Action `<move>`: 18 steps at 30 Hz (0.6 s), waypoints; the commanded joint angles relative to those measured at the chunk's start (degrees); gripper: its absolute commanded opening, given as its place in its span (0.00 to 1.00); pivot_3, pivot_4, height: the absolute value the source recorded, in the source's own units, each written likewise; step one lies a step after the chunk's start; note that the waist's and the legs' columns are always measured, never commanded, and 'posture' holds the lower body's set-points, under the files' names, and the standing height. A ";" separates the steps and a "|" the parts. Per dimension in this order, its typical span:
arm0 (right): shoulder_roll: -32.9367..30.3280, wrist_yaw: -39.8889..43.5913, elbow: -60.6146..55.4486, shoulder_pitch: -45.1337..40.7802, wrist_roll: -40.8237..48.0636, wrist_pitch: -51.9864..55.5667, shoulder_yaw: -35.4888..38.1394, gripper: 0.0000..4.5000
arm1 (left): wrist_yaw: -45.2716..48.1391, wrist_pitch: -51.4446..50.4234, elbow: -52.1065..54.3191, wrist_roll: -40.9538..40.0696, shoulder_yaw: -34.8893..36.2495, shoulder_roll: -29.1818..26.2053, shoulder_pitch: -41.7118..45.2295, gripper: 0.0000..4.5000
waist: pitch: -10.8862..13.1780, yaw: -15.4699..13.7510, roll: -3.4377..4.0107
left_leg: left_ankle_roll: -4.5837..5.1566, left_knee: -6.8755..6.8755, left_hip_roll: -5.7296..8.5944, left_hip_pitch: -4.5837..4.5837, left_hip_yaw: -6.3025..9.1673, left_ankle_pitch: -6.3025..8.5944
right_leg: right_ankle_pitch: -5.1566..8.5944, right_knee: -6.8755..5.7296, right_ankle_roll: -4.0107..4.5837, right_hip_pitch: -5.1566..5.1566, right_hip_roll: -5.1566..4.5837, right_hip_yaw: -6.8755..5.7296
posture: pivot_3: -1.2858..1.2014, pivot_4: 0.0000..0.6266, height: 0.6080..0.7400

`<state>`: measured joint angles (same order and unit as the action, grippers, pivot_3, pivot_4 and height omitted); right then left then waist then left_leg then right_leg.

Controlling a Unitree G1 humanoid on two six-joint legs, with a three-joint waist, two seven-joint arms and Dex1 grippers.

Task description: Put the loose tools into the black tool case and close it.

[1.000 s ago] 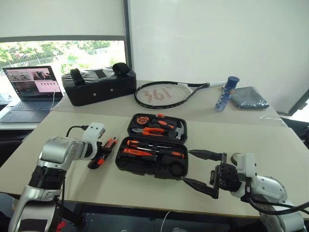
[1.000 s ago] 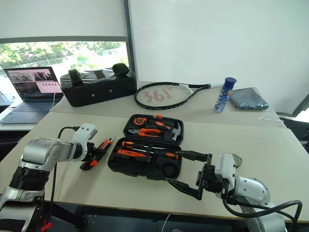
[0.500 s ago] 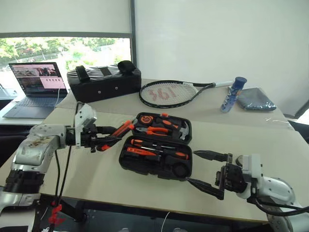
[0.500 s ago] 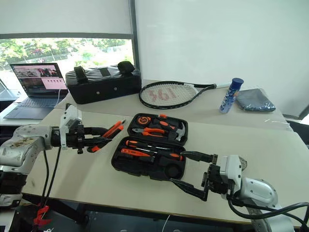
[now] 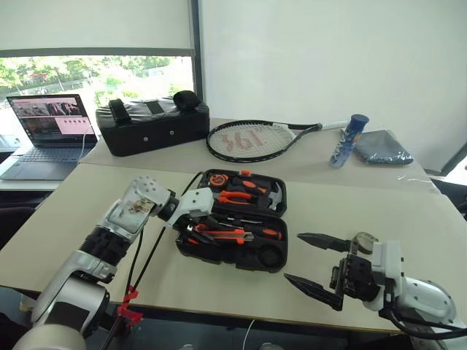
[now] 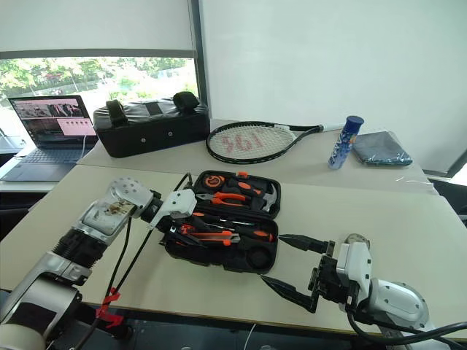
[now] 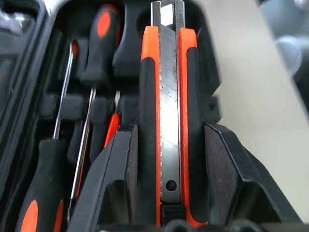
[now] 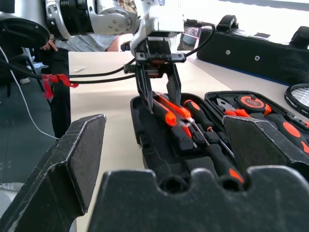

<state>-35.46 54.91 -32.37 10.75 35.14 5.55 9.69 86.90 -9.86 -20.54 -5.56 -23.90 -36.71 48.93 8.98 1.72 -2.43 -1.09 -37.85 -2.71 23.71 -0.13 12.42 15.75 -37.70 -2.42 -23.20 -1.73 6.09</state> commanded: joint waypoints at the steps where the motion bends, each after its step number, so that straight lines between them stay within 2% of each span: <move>1: 0.14 -0.94 -2.77 0.51 0.90 -0.20 1.01 1.00 | -0.08 4.16 -2.45 3.29 -0.73 0.24 1.51 0.34 | 0.00 -0.02 0.00 | 0.00 -0.01 0.00 0.00 0.01 0.00 | 0.00 0.00 0.00 0.01 0.00 -0.01 | 0.52 0.24 1.00; 11: 0.21 -1.47 -2.64 0.54 0.69 -0.66 0.59 1.00 | 1.30 5.44 -2.98 7.06 -2.45 0.84 0.65 0.34 | -0.01 0.47 0.01 | 0.00 -0.01 0.00 -0.21 -0.01 0.00 | 0.11 -0.15 -0.19 0.10 0.02 0.07 | 0.52 0.24 1.00; 18: 0.29 -1.29 -1.83 -0.55 0.36 -0.79 0.08 1.00 | -1.36 -0.87 -1.66 9.68 -3.00 2.10 0.29 0.34 | -0.03 0.52 0.06 | 0.00 -0.01 0.00 -0.47 -0.02 0.00 | 0.15 -0.22 -0.24 0.30 0.04 0.12 | 0.52 0.24 1.00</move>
<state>-35.36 53.69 -33.14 11.25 35.06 5.54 9.54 87.54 -7.23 -22.00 1.96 -25.76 -35.09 49.49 8.94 2.25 -2.37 -1.08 -37.86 -2.70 23.17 -0.15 12.42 15.90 -37.91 -2.68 -22.82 -1.70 6.21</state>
